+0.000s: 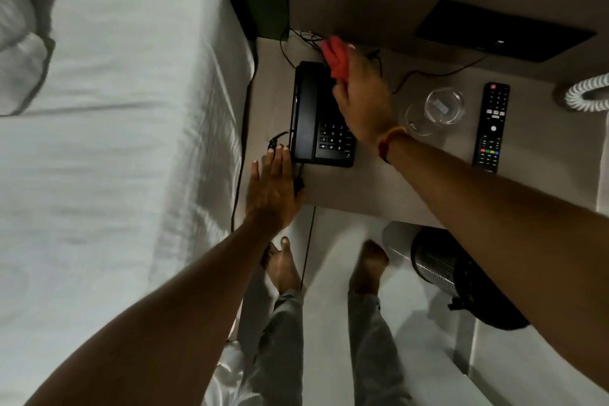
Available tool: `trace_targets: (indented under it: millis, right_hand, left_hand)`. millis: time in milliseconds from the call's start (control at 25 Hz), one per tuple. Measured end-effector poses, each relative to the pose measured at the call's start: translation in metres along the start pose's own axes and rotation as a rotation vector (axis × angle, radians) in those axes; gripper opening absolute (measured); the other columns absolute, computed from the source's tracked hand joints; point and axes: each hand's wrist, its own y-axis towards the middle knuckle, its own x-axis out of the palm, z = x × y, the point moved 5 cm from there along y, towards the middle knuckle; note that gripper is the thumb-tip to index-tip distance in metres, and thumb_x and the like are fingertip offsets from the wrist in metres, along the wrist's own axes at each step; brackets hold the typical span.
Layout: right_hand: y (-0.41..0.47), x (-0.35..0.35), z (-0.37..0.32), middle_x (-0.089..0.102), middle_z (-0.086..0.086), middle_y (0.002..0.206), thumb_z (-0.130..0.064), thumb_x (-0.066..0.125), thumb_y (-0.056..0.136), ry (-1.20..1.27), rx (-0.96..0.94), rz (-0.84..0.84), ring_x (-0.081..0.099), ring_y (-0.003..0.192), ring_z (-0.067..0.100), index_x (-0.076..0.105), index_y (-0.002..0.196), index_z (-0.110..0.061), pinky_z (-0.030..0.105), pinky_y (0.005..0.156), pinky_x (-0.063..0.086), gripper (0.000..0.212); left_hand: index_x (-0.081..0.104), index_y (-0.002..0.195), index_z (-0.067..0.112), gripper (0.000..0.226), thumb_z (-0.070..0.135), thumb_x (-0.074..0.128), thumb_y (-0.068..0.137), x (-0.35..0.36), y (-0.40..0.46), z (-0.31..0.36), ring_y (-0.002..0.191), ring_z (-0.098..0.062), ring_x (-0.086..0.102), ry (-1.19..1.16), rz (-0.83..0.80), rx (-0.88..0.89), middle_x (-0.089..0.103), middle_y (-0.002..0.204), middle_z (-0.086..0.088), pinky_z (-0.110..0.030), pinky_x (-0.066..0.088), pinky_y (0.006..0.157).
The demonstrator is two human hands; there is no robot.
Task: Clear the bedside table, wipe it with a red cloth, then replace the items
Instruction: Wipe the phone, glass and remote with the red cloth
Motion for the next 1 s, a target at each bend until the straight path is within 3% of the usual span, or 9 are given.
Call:
trace_targets:
  millis: [160,280,480,560,640,720,800,880,1000]
  right_hand:
    - [0.007,0.066,-0.023,0.013,0.022,0.170,-0.019,0.044,0.105,-0.537,-0.132,-0.333,0.016,0.158,0.038,0.013,0.162,-0.003,0.054,0.126,0.025,0.067]
    - [-0.031,0.089,-0.022,-0.003,0.016,0.173,-0.022,0.035,0.109,-0.636,-0.234,-0.423,-0.003,0.160,0.036,0.004,0.163,-0.009,0.057,0.128,0.009,0.064]
    - [-0.121,0.085,-0.012,0.038,0.016,0.164,-0.029,0.046,0.107,-0.419,-0.345,-0.517,0.039,0.150,0.036,0.030,0.160,-0.012,0.048,0.121,0.039,0.058]
    - [-0.136,0.062,0.004,0.065,0.005,0.132,-0.031,0.042,0.108,-0.086,-0.071,-0.506,0.068,0.114,0.023,0.039,0.154,-0.014,0.021,0.092,0.055,0.049]
    - [-0.120,0.028,0.026,0.060,-0.007,0.094,-0.029,0.041,0.104,0.139,0.225,-0.270,0.063,0.082,-0.004,0.048,0.138,-0.005,0.004,0.066,0.044,0.042]
    - [-0.082,-0.003,0.041,0.060,0.001,0.099,-0.022,0.040,0.101,0.195,0.293,0.010,0.057,0.081,-0.018,0.049,0.133,0.001,0.002,0.069,0.043,0.040]
    - [-0.036,-0.010,0.030,0.061,0.016,0.133,-0.008,0.039,0.103,0.220,0.177,0.032,0.058,0.111,-0.011,0.040,0.148,0.001,-0.002,0.091,0.042,0.045]
    - [-0.006,0.008,0.020,0.046,0.019,0.157,-0.002,0.037,0.105,0.088,0.067,-0.104,0.044,0.142,0.015,0.026,0.158,-0.002,0.023,0.120,0.036,0.055]
    - [-0.022,0.052,0.021,0.007,0.016,0.172,0.004,0.040,0.101,-0.406,0.031,-0.320,0.008,0.160,0.034,0.005,0.163,-0.008,0.054,0.129,0.016,0.072]
  left_hand:
    - [0.009,0.164,0.005,0.079,0.046,0.041,0.105,0.003,0.001,-0.005,0.161,-0.031,0.010,-0.040,0.005,0.039,0.013,0.173,-0.014,-0.048,0.014,0.130]
    - [0.010,0.164,0.007,0.076,0.045,0.040,0.106,0.002,0.003,-0.013,0.162,-0.029,0.007,-0.067,0.004,0.039,0.012,0.173,-0.013,-0.047,0.012,0.131]
    - [0.008,0.165,0.014,0.067,0.044,0.030,0.110,-0.001,0.002,-0.011,0.163,-0.026,-0.001,-0.063,-0.043,0.056,0.005,0.175,-0.007,-0.045,0.004,0.131]
    - [0.001,0.165,0.011,0.069,0.042,0.029,0.110,0.000,0.002,-0.010,0.162,-0.026,-0.006,-0.032,-0.051,0.051,0.000,0.175,-0.008,-0.044,-0.001,0.131]
    - [0.001,0.164,0.007,0.072,0.041,0.031,0.109,0.000,0.002,-0.009,0.162,-0.027,-0.004,-0.060,-0.035,0.035,0.001,0.174,-0.011,-0.043,-0.002,0.131]
    - [0.003,0.164,0.006,0.072,0.037,0.036,0.108,0.000,0.004,-0.008,0.162,-0.028,-0.001,-0.097,-0.015,0.026,0.004,0.174,-0.012,-0.044,0.001,0.132]
    - [0.005,0.164,0.006,0.073,0.038,0.037,0.107,0.002,0.004,-0.010,0.162,-0.028,0.001,-0.097,-0.009,0.027,0.006,0.174,-0.013,-0.046,0.004,0.132]
    - [0.005,0.164,0.005,0.074,0.040,0.038,0.107,0.003,0.002,-0.009,0.162,-0.029,0.002,-0.069,-0.017,0.029,0.006,0.174,-0.013,-0.047,0.006,0.131]
    - [0.004,0.164,0.005,0.075,0.040,0.037,0.107,0.002,0.003,-0.006,0.162,-0.030,0.002,-0.044,-0.025,0.030,0.005,0.174,-0.014,-0.049,0.008,0.131]
